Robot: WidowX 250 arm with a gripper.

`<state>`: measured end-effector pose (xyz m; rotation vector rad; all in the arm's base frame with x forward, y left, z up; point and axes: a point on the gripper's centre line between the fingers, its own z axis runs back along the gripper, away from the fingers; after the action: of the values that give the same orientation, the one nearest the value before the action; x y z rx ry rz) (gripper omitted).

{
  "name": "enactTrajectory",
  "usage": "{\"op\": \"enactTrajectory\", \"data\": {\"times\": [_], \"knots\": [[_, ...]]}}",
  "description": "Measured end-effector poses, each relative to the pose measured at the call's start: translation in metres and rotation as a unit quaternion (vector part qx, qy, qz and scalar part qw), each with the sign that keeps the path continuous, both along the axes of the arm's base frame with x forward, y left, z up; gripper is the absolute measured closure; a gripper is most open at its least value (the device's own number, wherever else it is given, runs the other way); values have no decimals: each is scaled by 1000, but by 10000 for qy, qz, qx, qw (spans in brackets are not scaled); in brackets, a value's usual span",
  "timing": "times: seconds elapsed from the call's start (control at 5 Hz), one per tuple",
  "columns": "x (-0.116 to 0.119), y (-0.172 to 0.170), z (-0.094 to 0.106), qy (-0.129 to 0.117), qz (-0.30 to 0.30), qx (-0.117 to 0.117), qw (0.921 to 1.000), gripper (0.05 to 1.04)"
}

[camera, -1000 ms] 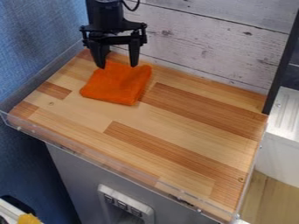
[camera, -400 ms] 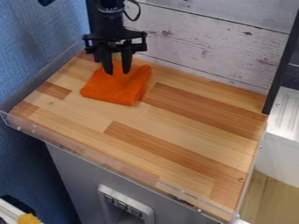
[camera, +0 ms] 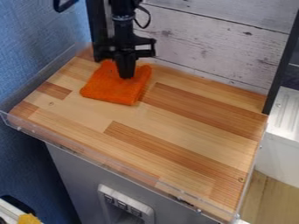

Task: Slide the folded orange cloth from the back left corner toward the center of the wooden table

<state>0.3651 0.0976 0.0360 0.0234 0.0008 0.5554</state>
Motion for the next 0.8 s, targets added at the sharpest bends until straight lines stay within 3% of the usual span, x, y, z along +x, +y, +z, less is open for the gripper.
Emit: {"op": "enactTrajectory", "data": {"times": [0.8], "knots": [[4, -3, -19, -23, -138, -127, 9998, 1024]]}}
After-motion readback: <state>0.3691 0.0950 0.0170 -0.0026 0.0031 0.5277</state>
